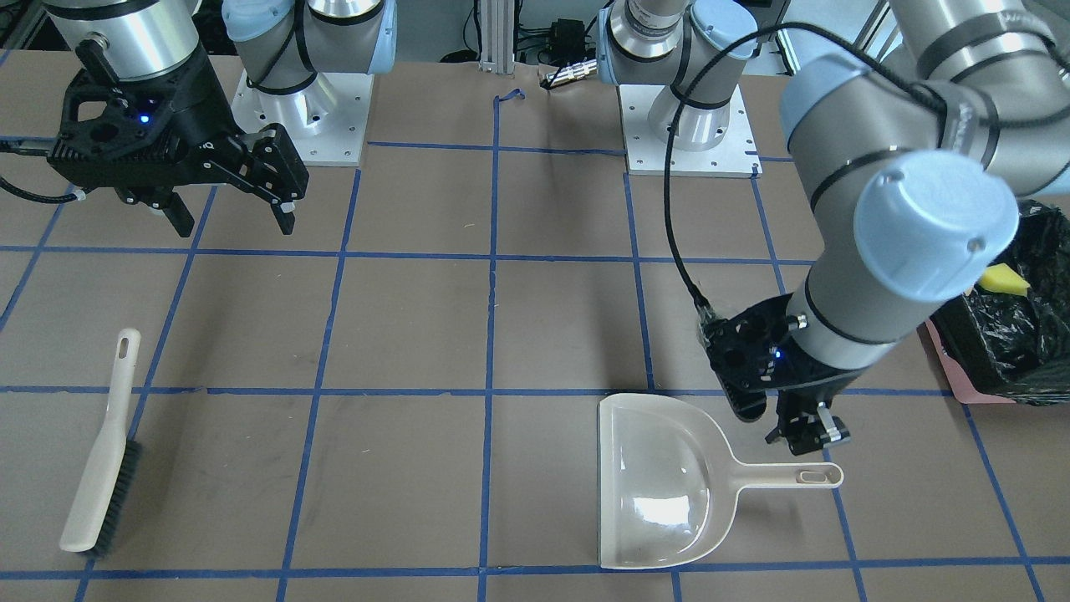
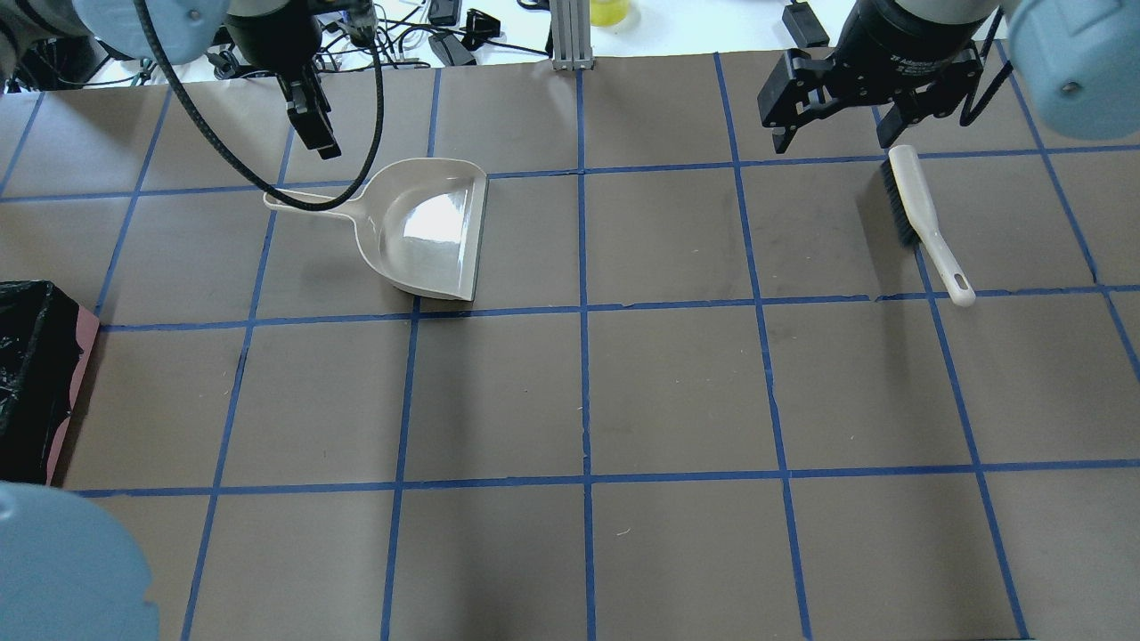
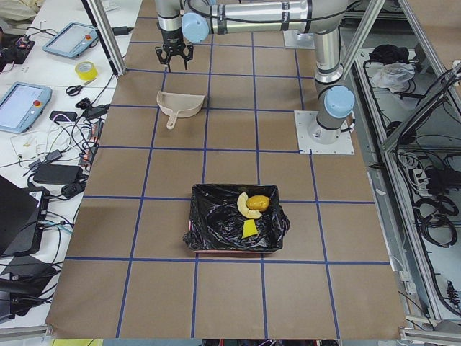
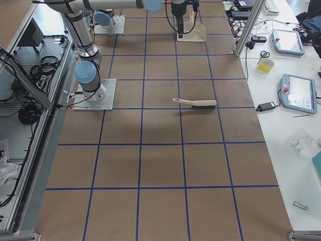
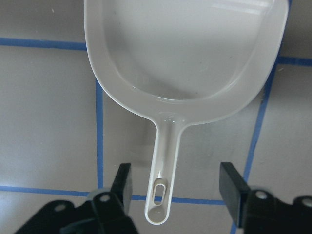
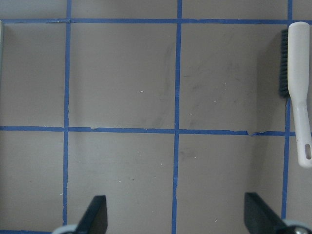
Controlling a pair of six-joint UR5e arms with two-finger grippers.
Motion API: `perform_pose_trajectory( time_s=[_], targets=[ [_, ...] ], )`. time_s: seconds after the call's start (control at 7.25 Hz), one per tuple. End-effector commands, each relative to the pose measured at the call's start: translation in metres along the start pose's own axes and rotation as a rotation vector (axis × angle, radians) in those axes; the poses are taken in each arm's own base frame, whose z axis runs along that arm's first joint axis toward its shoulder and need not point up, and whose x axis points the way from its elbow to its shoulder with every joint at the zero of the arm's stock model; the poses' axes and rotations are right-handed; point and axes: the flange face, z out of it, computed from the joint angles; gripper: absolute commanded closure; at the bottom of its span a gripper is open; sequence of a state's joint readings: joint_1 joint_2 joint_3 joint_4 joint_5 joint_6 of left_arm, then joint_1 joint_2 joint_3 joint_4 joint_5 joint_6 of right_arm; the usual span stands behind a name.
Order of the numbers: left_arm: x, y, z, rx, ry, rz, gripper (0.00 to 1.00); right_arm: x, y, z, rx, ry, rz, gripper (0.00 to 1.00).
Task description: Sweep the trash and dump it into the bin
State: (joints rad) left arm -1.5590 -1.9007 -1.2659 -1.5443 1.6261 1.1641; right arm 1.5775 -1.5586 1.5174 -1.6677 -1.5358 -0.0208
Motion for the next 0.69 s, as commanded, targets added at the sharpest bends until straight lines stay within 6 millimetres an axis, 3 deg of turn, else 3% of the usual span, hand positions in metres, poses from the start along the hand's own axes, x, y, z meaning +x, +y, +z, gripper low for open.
perform_pose_trajectory(
  time_s=[0.0,0.28,0.55],
  targets=[
    [0.04,0.015,-0.031,0.011,0.023,-0.296,0.15,0.0,0.0,0.001,-0.001,0.0,-0.002,0.0],
    [0.057,0.024,-0.046,0.023,0.01,-0.619,0.03,0.0,0.0,0.001,-0.003,0.001,0.0,0.0],
    [0.068,0.032,-0.056,0.009,0.026,-0.873,0.0,0.0,0.0,0.001,-0.003,0.0,0.002,0.0]
  ],
)
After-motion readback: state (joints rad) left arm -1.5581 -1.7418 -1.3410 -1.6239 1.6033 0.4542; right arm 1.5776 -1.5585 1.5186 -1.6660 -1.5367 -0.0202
